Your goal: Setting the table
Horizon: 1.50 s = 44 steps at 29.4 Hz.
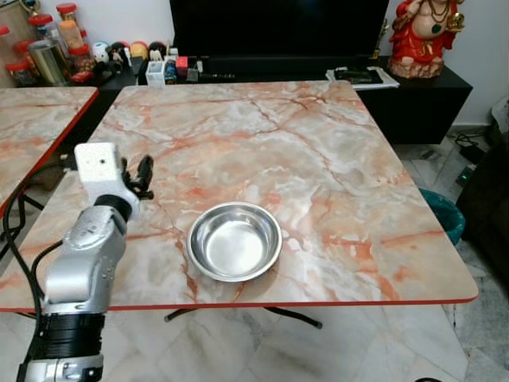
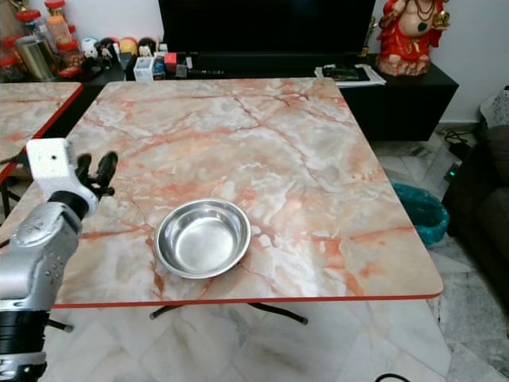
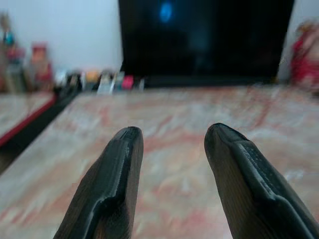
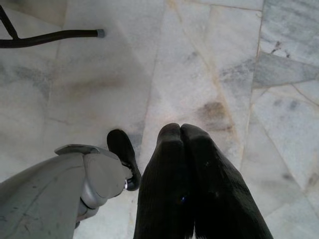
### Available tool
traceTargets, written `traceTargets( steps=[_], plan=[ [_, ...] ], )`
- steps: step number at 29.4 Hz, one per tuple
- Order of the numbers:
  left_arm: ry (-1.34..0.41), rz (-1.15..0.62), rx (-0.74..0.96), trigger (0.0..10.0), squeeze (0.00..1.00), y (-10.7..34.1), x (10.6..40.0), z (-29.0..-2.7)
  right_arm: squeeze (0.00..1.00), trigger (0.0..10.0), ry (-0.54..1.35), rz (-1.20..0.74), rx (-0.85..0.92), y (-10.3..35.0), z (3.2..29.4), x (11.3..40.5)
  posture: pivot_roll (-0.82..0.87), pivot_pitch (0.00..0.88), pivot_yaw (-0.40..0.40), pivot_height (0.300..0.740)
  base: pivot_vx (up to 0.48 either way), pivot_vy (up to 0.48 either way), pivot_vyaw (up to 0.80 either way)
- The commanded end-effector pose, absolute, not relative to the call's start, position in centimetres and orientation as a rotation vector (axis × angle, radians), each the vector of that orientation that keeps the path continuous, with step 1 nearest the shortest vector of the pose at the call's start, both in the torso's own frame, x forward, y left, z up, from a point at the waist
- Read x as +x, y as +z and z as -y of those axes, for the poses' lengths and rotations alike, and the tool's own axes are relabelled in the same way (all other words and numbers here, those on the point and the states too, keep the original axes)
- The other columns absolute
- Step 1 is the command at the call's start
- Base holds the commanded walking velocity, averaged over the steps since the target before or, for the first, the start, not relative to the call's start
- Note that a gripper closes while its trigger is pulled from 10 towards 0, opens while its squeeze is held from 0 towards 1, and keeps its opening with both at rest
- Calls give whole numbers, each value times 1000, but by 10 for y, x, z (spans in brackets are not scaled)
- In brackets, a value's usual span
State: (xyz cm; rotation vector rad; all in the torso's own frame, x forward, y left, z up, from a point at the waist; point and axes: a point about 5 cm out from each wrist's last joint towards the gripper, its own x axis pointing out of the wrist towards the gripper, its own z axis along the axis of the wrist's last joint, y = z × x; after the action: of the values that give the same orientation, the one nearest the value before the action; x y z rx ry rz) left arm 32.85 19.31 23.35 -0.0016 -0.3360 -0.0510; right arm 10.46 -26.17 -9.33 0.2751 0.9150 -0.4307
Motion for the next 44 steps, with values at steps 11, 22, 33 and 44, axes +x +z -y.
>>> traceTargets(
  steps=[11,22,33,44],
  plan=[
    [-97,414,76,10000,0,213,329,-185,0,10000,-428,-882,271,-90,252,129,-34,20,-10,740,0,0,0],
    [-49,419,78,10000,0,205,332,-196,0,10000,-432,-859,278,-88,256,128,-31,50,-23,740,0,0,0],
    [-7,409,29,10000,0,204,334,-201,0,10000,-441,-861,278,-88,262,121,-29,76,-31,740,0,104,0],
    [0,414,41,10000,0,209,334,-207,0,10000,-453,-877,273,-90,268,106,-20,84,-29,740,0,293,291]
  ],
)
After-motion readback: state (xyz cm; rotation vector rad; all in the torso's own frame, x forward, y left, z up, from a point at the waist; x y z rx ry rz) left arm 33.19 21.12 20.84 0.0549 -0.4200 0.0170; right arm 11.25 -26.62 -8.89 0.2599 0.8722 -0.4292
